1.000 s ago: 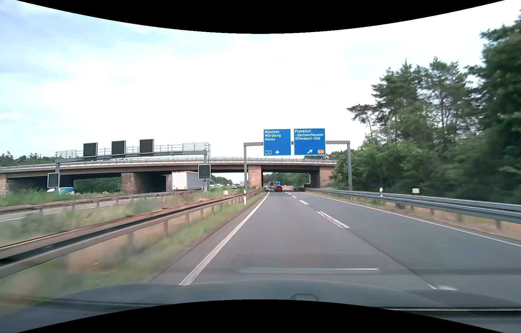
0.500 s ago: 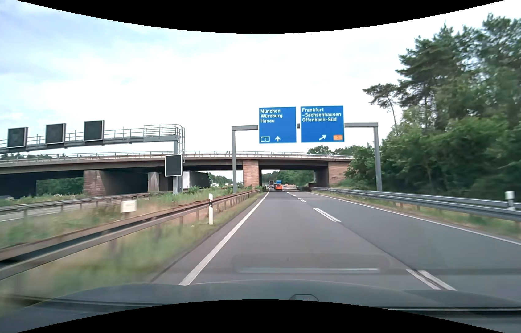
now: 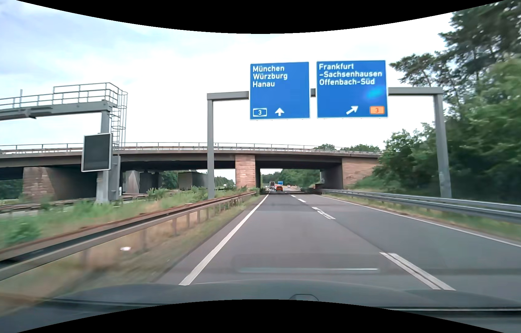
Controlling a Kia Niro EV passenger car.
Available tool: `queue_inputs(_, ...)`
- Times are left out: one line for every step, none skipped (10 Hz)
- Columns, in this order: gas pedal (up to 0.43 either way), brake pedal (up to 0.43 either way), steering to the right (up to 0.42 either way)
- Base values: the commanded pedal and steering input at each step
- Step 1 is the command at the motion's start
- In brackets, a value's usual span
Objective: Follow the waypoints while adhering to traffic rules and regulations
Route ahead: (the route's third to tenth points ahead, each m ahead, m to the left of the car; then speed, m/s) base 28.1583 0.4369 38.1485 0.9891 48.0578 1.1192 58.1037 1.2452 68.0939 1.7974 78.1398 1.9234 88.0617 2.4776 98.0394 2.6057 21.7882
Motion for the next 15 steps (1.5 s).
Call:
queue_inputs(0.177,0.000,-0.009)
queue_inputs(0.177,0.000,-0.009)
queue_inputs(0.177,0.000,-0.009)
queue_inputs(0.177,0.000,-0.009)
queue_inputs(0.177,0.000,-0.009)
queue_inputs(0.177,0.000,-0.009)
queue_inputs(0.177,0.000,-0.009)
queue_inputs(0.177,0.000,-0.008)
queue_inputs(0.177,0.000,-0.008)
queue_inputs(0.177,0.000,-0.008)
queue_inputs(0.177,0.000,-0.008)
queue_inputs(0.177,0.000,-0.008)
queue_inputs(0.177,0.000,-0.008)
queue_inputs(0.177,0.000,-0.008)
queue_inputs(0.177,0.000,-0.008)
